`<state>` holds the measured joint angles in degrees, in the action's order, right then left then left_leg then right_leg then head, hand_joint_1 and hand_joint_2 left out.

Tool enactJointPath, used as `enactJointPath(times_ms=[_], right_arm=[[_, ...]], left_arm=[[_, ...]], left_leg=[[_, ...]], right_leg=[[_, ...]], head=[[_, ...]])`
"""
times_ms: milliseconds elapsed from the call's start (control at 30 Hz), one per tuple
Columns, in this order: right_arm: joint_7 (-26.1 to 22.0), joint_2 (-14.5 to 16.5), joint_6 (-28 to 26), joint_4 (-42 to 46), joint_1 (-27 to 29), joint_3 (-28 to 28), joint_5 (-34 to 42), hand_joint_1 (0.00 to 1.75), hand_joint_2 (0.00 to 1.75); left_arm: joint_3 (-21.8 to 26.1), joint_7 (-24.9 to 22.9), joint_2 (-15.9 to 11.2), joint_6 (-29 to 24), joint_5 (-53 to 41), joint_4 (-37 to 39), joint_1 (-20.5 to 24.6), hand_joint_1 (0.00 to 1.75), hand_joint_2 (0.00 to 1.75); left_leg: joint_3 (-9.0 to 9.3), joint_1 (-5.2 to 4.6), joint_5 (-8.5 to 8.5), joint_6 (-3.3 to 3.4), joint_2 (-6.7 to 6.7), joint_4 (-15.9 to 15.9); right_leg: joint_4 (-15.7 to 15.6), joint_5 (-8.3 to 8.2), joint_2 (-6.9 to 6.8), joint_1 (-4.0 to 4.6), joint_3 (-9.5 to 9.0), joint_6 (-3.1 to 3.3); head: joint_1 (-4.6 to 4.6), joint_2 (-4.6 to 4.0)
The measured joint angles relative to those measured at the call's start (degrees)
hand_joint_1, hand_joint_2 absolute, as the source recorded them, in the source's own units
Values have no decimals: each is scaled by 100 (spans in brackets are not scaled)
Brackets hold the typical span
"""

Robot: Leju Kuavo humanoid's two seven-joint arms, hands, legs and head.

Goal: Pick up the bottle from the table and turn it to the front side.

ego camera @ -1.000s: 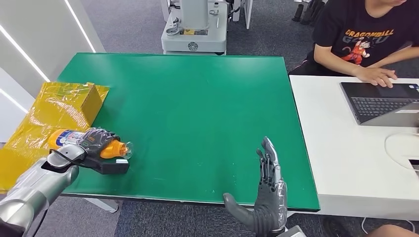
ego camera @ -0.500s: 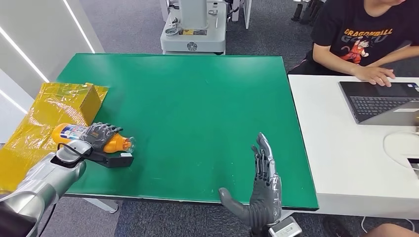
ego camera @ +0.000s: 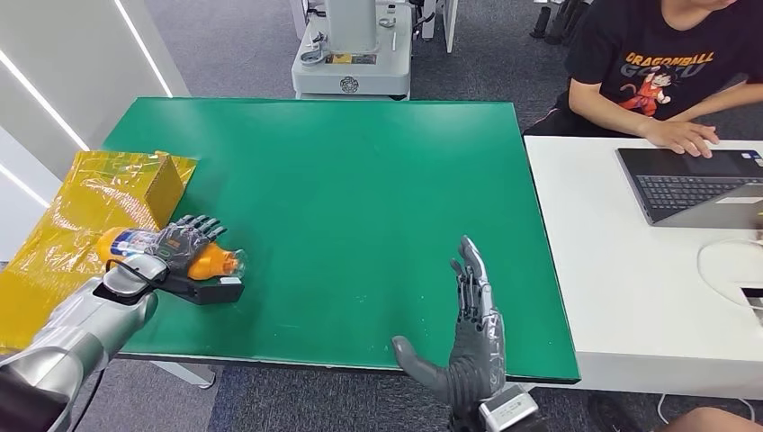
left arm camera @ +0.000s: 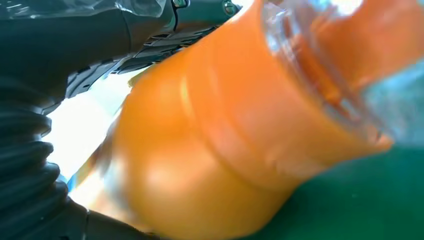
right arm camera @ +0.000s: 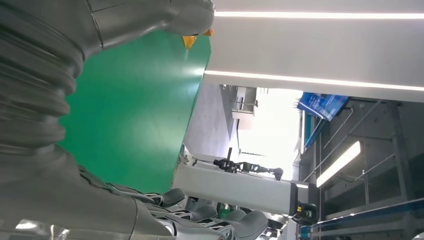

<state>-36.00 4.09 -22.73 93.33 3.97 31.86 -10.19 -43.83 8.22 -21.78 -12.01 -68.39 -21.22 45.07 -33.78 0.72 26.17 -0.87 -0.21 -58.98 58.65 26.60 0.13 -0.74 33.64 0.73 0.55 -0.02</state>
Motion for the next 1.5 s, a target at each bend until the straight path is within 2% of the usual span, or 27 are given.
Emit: enactJointPath(times_ms=[233,600,733,833,1000,1133,1267,1500], right_arm=[[16,0,-67,-50,-6,9,0,0,175],[140,10,-203,-46,7,22,-11,0,175],[164,11,-221,-30,38,17,-24,0,175],[209,11,-226,11,66,12,-56,0,175],[291,31,-210,105,154,-54,-91,0,175],[304,55,-130,169,218,-147,-127,0,175],[306,83,41,198,271,-246,-138,0,175],[238,98,303,194,278,-314,-122,0,175]], left_arm=[[77,-25,-18,-187,21,0,-32,0,175],[608,230,-9,-379,-137,-4,-128,0,175],[833,583,-40,-618,82,-103,-278,0,175],[1098,1080,-55,-597,532,-285,-452,0,175],[1771,1988,-99,70,1629,-983,-885,0,175],[2184,2213,-131,581,2176,-1628,-1214,0,175],[2598,2443,-125,1275,3206,-2599,-1738,0,175],[3156,2805,155,2239,4873,-4286,-2635,0,175]], left_leg=[[0,0,0,0,0,1],[-8,0,0,0,0,1],[-10,0,0,0,2,1],[-14,0,0,0,2,1],[-19,0,0,0,6,1],[-25,0,0,0,7,1],[-27,-1,1,0,13,0],[-34,-2,4,0,14,0]], right_leg=[[0,0,0,0,2,0],[0,0,1,0,10,0],[-1,0,3,0,15,0],[-1,0,4,0,19,0],[-1,0,7,0,26,0],[-1,0,8,0,30,0],[-2,0,11,0,35,0],[-5,2,11,-1,39,-3]], head=[[-1,-1],[0,0],[0,0],[-1,0],[0,0],[-1,0],[-1,0],[-1,-1]])
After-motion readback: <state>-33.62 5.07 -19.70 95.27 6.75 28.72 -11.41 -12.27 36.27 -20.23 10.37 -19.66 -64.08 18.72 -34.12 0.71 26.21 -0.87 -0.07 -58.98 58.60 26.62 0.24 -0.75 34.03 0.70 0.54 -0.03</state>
